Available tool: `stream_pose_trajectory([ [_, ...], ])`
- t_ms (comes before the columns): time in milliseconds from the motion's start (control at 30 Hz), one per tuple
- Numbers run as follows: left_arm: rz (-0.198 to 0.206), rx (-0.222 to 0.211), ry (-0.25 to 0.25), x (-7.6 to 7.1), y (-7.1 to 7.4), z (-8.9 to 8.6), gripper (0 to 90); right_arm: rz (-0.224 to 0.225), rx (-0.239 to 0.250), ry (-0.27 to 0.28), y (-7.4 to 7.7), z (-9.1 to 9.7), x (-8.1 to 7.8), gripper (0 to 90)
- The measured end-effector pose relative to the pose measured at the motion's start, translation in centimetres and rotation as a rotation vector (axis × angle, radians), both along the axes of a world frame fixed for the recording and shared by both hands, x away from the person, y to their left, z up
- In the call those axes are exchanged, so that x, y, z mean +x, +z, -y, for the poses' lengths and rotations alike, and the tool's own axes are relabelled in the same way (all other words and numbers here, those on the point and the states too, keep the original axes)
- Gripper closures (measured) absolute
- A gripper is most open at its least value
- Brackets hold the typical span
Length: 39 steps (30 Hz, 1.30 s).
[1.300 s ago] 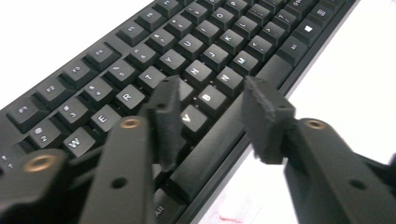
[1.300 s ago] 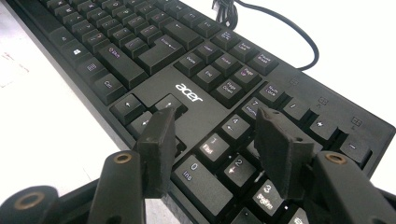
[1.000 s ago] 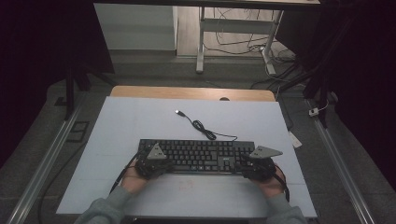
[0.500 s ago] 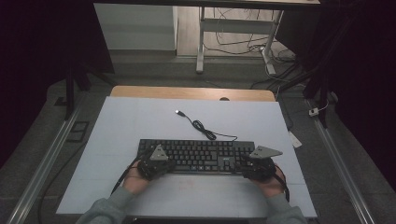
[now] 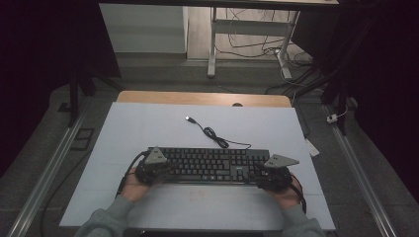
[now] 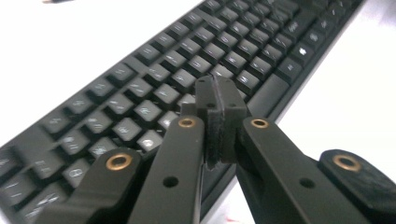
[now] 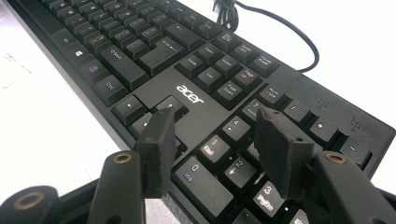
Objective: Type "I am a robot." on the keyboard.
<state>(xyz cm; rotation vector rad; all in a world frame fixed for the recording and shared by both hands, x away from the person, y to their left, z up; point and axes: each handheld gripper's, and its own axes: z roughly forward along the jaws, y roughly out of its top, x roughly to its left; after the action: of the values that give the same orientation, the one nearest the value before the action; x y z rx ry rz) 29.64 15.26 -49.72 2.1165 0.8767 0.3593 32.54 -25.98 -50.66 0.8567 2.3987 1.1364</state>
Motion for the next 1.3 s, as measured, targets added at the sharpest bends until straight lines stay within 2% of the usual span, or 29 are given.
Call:
stream_pose_trajectory([
  [133, 0.007, -0.030, 0.032, 0.1, 0.4, -1.2, 86.5, 0.001, 0.001, 0.001, 0.0, 0.0, 0.0, 48.7],
  [300, 0.002, -0.070, 0.085, 0.3, 0.7, -2.4, 66.9, 0.001, 0.002, 0.002, 0.0, 0.0, 0.0, 48.7],
  [433, -0.008, -0.076, 0.115, 0.5, 0.6, -2.9, 58.3, 0.000, 0.003, 0.001, 0.0, 0.0, 0.0, 48.6],
  [833, -0.007, -0.080, 0.140, 0.9, 0.6, -3.3, 53.4, 0.002, 0.006, 0.000, 0.1, 0.0, 0.0, 48.6],
  [1200, -0.021, -0.078, 0.142, 2.8, 0.4, -2.7, 51.2, 0.000, 0.005, 0.000, 0.0, 0.0, 0.0, 48.6],
  [1300, -0.029, -0.059, 0.134, 3.2, 0.2, -2.3, 50.5, 0.000, 0.005, 0.000, 0.0, 0.0, 0.0, 48.6],
])
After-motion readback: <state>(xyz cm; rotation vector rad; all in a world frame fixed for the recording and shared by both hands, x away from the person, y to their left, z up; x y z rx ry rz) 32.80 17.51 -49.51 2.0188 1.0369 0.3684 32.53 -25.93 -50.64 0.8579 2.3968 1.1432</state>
